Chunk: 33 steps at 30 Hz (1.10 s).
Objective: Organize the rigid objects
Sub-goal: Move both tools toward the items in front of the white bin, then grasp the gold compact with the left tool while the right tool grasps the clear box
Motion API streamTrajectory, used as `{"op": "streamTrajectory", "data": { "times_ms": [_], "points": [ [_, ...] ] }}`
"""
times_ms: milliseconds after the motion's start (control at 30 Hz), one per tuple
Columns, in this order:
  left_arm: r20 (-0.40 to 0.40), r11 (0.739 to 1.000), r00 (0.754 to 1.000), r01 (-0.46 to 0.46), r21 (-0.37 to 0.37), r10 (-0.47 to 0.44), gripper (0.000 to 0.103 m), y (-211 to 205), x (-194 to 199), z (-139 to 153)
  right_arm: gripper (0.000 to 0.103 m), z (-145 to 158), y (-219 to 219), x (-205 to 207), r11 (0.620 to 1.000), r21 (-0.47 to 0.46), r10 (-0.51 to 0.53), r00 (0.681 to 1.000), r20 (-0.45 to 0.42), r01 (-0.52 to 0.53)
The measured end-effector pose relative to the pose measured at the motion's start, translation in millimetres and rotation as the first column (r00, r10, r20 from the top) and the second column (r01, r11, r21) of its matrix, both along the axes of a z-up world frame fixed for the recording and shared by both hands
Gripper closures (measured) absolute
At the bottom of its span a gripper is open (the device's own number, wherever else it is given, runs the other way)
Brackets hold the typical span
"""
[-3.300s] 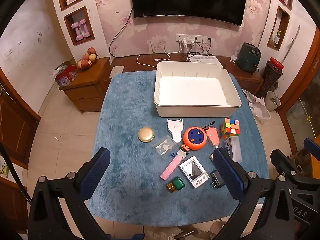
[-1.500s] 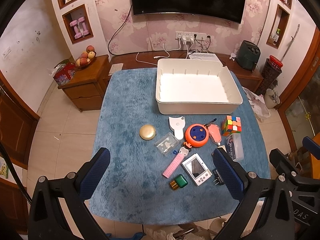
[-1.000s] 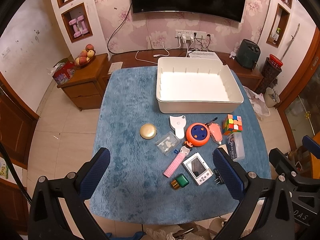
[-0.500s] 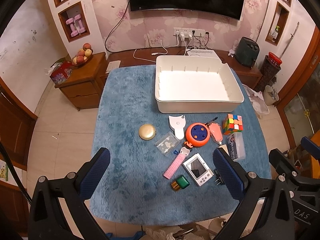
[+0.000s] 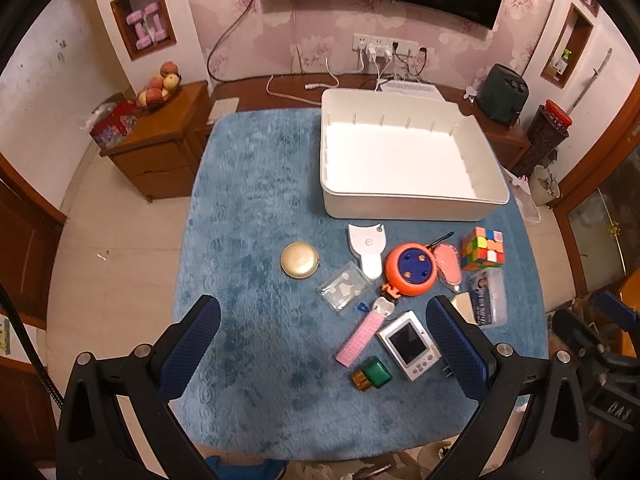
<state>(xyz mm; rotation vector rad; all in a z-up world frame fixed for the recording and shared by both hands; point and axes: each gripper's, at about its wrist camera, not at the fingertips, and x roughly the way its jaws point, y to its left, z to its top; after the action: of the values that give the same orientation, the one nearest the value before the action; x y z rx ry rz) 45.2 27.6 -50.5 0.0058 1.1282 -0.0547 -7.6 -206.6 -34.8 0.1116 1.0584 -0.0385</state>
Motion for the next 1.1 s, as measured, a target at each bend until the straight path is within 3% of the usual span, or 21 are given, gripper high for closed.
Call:
{"op": "streamTrajectory", "data": {
  "times_ms": [267,433,633,733,933,1100],
  "points": [
    [-0.083,0.999,0.997,-0.011,-0.048,0.007,0.001,39,39,-51,0.000,-44,-24,26,0.999,-0.004,-0.038,0.998,-0.052,0.038],
    [-0.158,1.000,0.987,0.005,0.000,-0.005,0.001,46,59,-97,0.003,-76,-46,35,0.997,0.016,-0.069,0.994,-0.080,0.070],
    [-0.241,1.000,0.970,0.023,-0.004,-0.024,0.001,48,79,-144,0.006,-116,-72,40,0.992,0.018,-0.120,0.983,-0.138,0.124],
    [-0.266,0.999,0.964,0.020,-0.031,-0.028,0.001,48,89,-158,0.011,-135,-76,42,0.989,0.030,-0.140,0.974,-0.180,0.147],
    [-0.300,0.999,0.954,0.016,-0.035,-0.025,0.001,43,104,-179,0.013,-158,-65,51,0.988,0.034,-0.137,0.966,-0.221,0.148],
    [-0.317,1.000,0.948,-0.018,-0.021,0.010,0.001,45,114,-193,0.024,-171,-59,62,0.991,0.025,-0.122,0.963,-0.240,0.132]
  ]
}}
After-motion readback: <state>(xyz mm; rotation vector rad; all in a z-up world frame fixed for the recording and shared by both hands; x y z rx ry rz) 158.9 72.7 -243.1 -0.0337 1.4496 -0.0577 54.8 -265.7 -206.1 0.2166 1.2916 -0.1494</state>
